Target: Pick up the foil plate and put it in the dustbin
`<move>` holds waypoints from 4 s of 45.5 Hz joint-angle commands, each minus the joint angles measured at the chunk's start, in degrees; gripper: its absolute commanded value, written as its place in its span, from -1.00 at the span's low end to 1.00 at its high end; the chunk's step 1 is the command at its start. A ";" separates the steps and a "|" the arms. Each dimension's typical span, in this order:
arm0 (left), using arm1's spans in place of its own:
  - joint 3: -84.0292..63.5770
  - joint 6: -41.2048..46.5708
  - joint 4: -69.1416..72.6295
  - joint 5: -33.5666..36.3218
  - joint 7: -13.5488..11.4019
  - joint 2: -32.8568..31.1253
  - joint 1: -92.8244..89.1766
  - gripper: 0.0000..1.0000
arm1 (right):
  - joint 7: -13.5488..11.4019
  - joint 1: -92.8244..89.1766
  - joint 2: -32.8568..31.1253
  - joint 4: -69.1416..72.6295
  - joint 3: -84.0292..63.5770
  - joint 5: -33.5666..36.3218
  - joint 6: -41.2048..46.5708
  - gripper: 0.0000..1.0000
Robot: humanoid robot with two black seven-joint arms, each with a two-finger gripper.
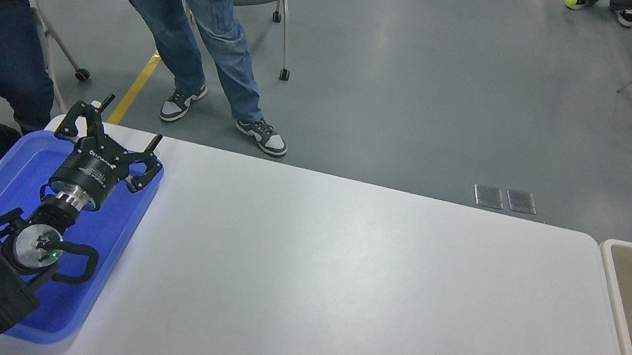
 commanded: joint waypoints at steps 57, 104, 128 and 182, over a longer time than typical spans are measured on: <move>-0.07 0.02 0.01 0.03 0.00 0.00 0.00 1.00 | -9.87 -23.24 17.10 -3.61 20.47 15.68 -39.36 -1.00; 0.02 0.02 0.01 0.03 0.00 0.00 0.00 1.00 | -9.70 -22.36 20.71 -3.26 19.68 6.02 -48.41 1.00; -0.07 -0.06 0.01 -0.06 0.00 0.00 0.00 1.00 | -9.70 -3.48 5.33 31.96 13.10 -10.51 -47.53 1.00; -0.07 -0.06 0.01 -0.06 0.00 0.00 -0.09 1.00 | -9.43 60.60 11.39 71.71 -20.93 -9.45 0.01 1.00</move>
